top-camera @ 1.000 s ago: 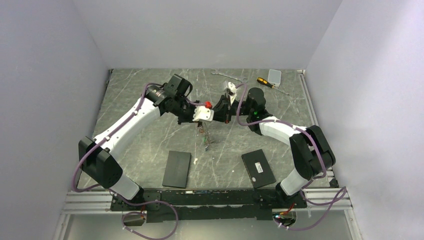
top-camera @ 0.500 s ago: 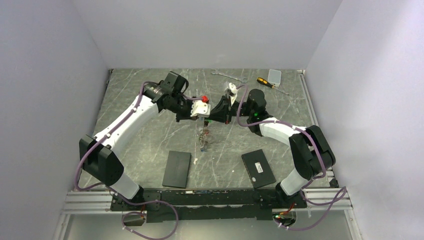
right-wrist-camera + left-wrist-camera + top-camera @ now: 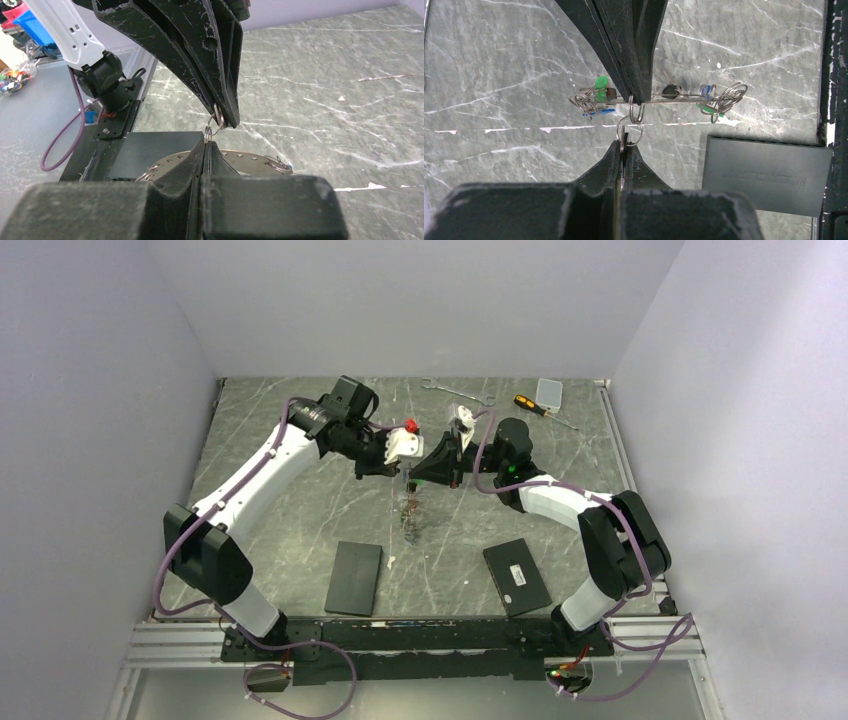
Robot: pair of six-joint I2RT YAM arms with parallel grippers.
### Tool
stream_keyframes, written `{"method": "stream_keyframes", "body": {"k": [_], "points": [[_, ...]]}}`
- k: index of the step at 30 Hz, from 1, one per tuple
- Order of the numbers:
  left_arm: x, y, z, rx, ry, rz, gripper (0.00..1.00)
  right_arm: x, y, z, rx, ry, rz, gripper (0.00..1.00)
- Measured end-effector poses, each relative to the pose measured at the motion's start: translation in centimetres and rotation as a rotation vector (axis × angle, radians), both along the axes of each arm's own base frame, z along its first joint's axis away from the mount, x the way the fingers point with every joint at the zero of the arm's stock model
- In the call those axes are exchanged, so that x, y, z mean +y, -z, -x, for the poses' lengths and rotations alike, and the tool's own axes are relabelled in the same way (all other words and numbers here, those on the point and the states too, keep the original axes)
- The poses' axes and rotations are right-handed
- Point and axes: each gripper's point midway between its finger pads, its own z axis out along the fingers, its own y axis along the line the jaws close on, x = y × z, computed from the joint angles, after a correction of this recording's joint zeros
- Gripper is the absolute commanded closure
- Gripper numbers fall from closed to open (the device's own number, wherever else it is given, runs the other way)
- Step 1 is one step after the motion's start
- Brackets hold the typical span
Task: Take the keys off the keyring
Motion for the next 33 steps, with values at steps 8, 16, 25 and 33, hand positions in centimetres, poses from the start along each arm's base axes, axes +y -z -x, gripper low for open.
{"method": "stream_keyframes", "body": {"k": [8, 16, 25, 33], "points": [[-0.5, 0.1, 0.6, 0.016, 0.008, -0.001, 1.0, 0.0, 0.2, -0.1, -0.004, 0.003, 0.004, 1.0], [-0.8, 0.2, 0.7, 0.037, -0.003, -0.005, 1.0, -0.1, 0.2, -0.1, 0.001, 0.002, 0.007, 1.0], [-0.5, 0.8, 1.0, 0.06, -0.018, -0.018, 1.0, -0.8, -0.2, -0.8, 0.009, 0.021, -0.004, 1.0], [-0.6, 1.2, 1.3, 0.078, -0.019, -0.017, 1.0, -1.0, 0.4, -0.9, 0.014, 0.029, 0.005, 1.0]]}}
